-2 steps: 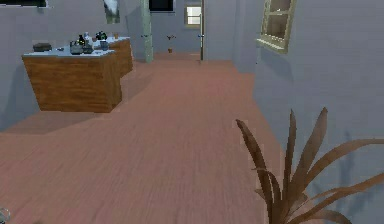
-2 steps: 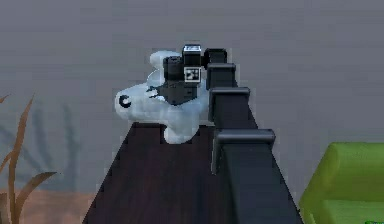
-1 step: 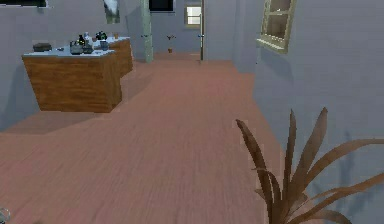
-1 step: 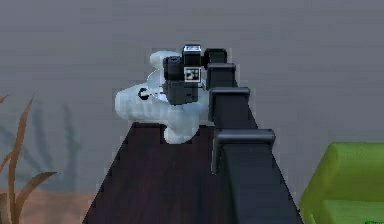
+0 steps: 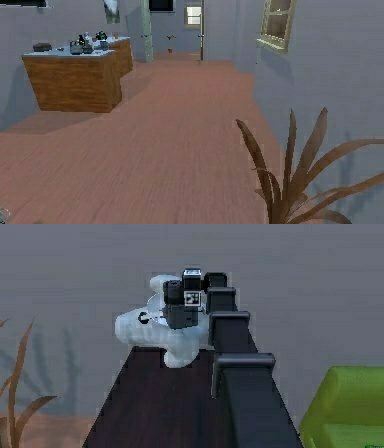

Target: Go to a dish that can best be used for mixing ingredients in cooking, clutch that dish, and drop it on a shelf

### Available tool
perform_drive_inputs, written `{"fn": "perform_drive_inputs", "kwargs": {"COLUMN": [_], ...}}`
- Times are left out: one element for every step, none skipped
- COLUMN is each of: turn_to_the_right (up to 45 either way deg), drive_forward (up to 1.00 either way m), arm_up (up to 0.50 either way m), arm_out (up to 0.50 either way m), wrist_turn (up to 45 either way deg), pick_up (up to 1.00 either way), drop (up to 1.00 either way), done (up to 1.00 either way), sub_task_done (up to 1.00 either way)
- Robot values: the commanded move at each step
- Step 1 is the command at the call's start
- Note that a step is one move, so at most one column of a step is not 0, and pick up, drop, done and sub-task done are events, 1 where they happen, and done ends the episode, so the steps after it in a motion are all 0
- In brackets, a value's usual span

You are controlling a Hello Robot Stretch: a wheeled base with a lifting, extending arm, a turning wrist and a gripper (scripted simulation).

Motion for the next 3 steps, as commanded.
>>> {"fn": "perform_drive_inputs", "kwargs": {"turn_to_the_right": [0.0, 0.0, 0.0], "drive_forward": [0.0, 0.0, 0.0], "arm_up": [0.0, 0.0, 0.0], "arm_out": [0.0, 0.0, 0.0], "wrist_turn": [-45.0, -45.0, -18.0], "pick_up": [0.0, 0.0, 0.0], "drop": [0.0, 0.0, 0.0], "done": [0.0, 0.0, 0.0], "sub_task_done": [0.0, 0.0, 0.0]}}
